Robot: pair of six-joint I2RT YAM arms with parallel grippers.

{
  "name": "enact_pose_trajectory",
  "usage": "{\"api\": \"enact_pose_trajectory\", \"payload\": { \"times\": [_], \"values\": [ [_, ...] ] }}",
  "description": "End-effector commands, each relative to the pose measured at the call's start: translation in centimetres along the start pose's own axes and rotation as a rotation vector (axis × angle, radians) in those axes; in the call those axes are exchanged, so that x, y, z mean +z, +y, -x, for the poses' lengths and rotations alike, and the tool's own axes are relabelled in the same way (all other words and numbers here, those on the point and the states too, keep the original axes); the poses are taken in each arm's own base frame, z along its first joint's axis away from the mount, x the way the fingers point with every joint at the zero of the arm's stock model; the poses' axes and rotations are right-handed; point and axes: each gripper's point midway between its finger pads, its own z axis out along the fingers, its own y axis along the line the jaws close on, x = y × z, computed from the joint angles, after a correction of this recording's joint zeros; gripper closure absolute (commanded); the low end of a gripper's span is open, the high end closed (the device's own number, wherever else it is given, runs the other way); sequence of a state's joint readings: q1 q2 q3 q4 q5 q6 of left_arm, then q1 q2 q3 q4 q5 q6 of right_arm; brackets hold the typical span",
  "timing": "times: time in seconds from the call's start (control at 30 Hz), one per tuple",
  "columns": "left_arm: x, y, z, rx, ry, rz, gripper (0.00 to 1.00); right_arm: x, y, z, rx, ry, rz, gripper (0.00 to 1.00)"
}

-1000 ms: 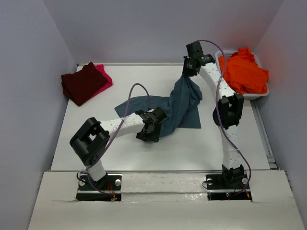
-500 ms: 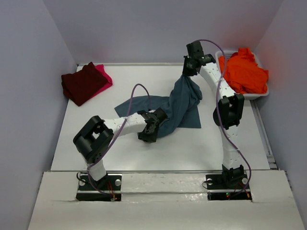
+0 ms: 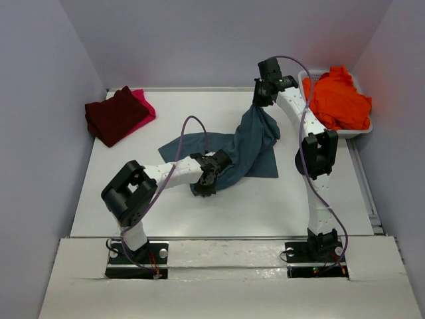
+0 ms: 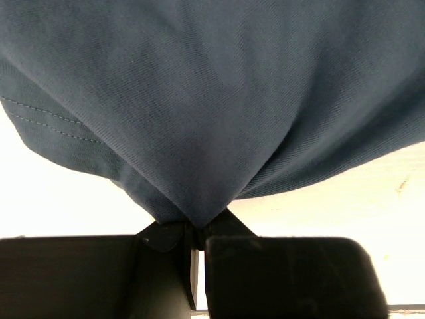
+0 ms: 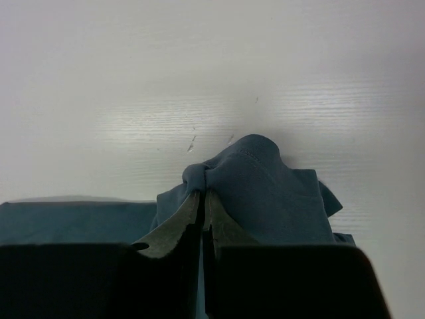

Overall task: Fold and stack the t-shirts
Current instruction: Flatten the tshirt out

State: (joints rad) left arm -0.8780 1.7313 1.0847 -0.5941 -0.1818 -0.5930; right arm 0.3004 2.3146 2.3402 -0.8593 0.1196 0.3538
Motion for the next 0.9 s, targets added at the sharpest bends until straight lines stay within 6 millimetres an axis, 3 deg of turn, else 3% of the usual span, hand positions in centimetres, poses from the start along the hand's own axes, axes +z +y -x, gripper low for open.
{"api": "enact_pose_trajectory", "payload": {
  "times": [0.0,0.2,0.37,0.43,0.67,0.7,0.87],
  "values": [
    [-2.7,0.0,1.8,-0.027,-0.075,-0.013,0.94,-3.3,0.6,3.6,-0.001,-0.114,0.040,0.93],
    [-5.8,0.2,3.4,-0.054,-0.141,-0.031,0.94,-2.6,0.2,3.9,-0.012,-0.127,0.014,0.93],
    [-9.5,0.6,4.7,-0.083,-0.206,-0.064,0.94,-1.5,0.0,4.3,0.000,-0.131,0.013,0.93],
    [-11.7,1.1,5.2,-0.116,-0.250,-0.086,0.94,-1.4,0.1,5.3,0.006,-0.171,0.015,0.93],
    [-15.7,2.9,6.0,-0.166,-0.328,-0.076,0.94,-1.2,0.0,7.7,0.025,-0.259,0.015,0.93],
    [-17.3,3.5,6.3,-0.184,-0.357,-0.080,0.94,-0.7,-0.5,8.1,0.032,-0.267,0.008,0.93],
    [-21.0,4.5,6.4,-0.229,-0.412,-0.124,0.94,1.6,-1.3,6.8,0.033,-0.225,-0.011,0.93]
  ]
}}
